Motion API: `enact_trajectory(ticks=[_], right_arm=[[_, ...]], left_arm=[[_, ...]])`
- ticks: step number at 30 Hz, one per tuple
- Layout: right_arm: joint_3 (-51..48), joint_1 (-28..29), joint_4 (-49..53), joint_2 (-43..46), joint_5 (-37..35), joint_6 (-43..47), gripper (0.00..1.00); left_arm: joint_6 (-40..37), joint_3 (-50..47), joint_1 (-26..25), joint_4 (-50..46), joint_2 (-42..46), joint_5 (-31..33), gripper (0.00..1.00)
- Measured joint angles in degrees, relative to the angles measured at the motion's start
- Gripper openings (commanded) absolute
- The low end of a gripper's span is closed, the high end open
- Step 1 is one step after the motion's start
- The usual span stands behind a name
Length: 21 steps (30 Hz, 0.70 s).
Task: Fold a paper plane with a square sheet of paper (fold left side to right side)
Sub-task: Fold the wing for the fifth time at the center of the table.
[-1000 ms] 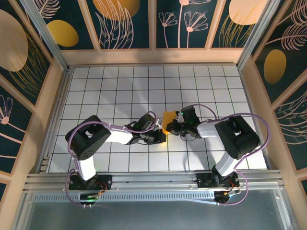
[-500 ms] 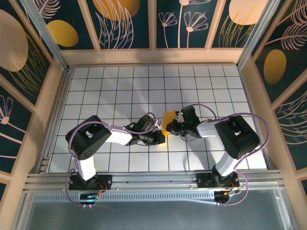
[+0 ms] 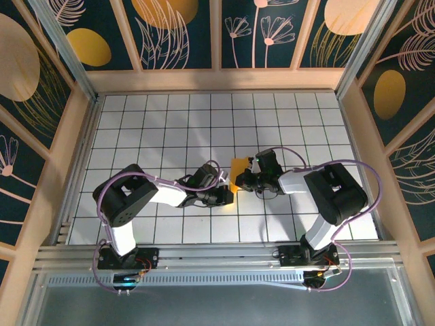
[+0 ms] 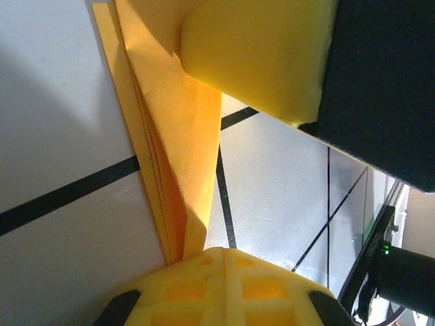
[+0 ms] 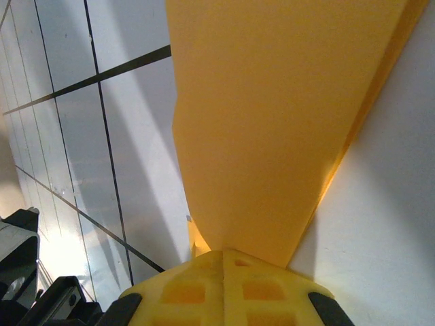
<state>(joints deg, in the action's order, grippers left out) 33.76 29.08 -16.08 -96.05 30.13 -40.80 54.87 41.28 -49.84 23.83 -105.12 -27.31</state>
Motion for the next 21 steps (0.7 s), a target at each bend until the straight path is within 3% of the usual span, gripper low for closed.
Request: enact_trajectory(ticks=[10, 21], right_arm=[[0.4, 0.0, 0.6, -0.1, 0.1, 0.4, 0.00], [0.4, 0.0, 0.6, -0.1, 0.1, 0.4, 0.00]], left_arm=[[-0.8, -0.5, -2.0, -1.0, 1.5, 4.7, 0.00], [-0.5, -3.4, -2.8, -4.0, 5.7, 4.3, 0.00]])
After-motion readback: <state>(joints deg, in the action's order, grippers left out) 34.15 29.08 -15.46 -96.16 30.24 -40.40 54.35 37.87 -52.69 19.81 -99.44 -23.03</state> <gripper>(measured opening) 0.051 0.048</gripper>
